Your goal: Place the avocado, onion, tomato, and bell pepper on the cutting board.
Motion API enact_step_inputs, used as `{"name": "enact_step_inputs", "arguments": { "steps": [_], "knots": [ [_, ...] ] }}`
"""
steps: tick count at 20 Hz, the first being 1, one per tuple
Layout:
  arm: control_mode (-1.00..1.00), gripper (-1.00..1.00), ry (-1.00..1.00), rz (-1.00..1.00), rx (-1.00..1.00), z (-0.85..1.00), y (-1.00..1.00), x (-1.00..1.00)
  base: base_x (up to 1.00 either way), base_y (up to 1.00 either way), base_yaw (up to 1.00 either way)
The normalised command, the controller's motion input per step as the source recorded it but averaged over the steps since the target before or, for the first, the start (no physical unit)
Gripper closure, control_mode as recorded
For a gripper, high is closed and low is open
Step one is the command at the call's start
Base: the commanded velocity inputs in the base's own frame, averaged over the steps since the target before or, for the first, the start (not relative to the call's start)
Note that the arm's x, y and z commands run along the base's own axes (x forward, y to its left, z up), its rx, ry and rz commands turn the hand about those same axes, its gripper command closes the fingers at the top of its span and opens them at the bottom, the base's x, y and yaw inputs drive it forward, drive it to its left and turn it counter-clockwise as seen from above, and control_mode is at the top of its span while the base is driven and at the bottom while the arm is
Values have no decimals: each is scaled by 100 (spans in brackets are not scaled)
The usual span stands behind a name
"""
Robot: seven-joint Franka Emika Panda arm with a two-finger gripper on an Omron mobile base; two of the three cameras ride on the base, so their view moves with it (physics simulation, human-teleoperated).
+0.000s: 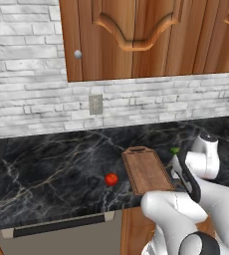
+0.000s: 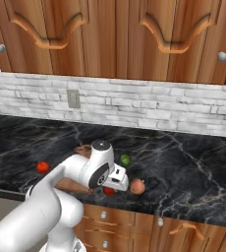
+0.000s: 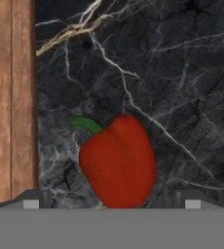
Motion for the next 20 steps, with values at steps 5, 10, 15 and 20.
{"name": "enact_step_inputs", "arguments": {
  "steps": [5, 10, 15, 20],
  "knots": [
    [-100, -100, 3, 0, 0, -28, 0, 19, 0, 0, 0],
    [-100, -100, 4, 0, 0, -32, 0, 19, 0, 0, 0],
    [-100, 100, 3, 0, 0, -31, 0, 15, 0, 0, 0],
    [-100, 100, 0, 0, 0, -2, 0, 0, 0, 0, 0]
  ]
}}
